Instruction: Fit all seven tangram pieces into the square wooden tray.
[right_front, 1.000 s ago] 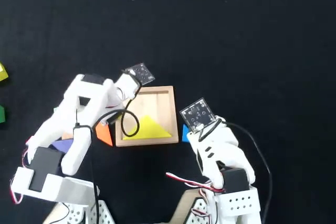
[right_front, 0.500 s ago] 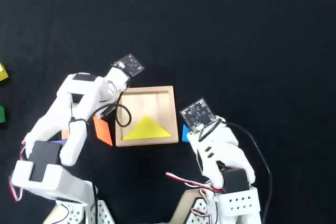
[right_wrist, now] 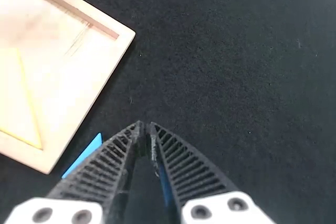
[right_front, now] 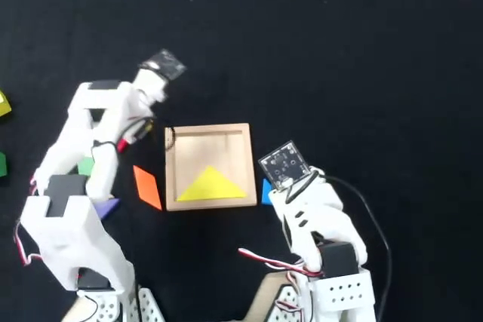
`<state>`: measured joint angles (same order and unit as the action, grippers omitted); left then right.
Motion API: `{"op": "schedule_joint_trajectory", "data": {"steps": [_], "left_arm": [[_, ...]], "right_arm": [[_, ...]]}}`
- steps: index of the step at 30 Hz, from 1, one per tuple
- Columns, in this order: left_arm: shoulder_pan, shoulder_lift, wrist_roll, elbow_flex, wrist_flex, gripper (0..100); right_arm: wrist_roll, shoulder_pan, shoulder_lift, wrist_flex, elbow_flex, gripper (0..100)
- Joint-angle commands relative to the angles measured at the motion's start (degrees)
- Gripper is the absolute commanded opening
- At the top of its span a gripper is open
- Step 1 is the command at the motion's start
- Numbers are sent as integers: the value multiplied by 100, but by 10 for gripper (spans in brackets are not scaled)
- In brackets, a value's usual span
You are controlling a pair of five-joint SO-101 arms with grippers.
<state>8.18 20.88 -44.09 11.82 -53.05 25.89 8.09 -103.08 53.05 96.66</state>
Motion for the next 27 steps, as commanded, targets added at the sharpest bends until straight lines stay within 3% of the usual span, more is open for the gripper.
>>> {"op": "schedule_joint_trajectory", "data": {"steps": [1, 7, 15, 19, 25, 27], "left_arm": [[602, 290, 44, -488, -9, 30], [1121, 325, 70, -910, -114, 30], [989, -422, 9, -2088, -1916, 33], [1121, -668, -1046, -2554, -2462, 45], [1692, -668, -2040, -2730, -2602, 223], [1824, -659, -2330, -2721, -2602, 241]], "right_arm": [[18, 44, -409, 18, -4, 11], [18, 44, -409, 18, -4, 11], [18, 44, -409, 18, -4, 11], [18, 44, -409, 18, -4, 11], [18, 44, -409, 18, -4, 11], [18, 44, -409, 18, -4, 11]]}}
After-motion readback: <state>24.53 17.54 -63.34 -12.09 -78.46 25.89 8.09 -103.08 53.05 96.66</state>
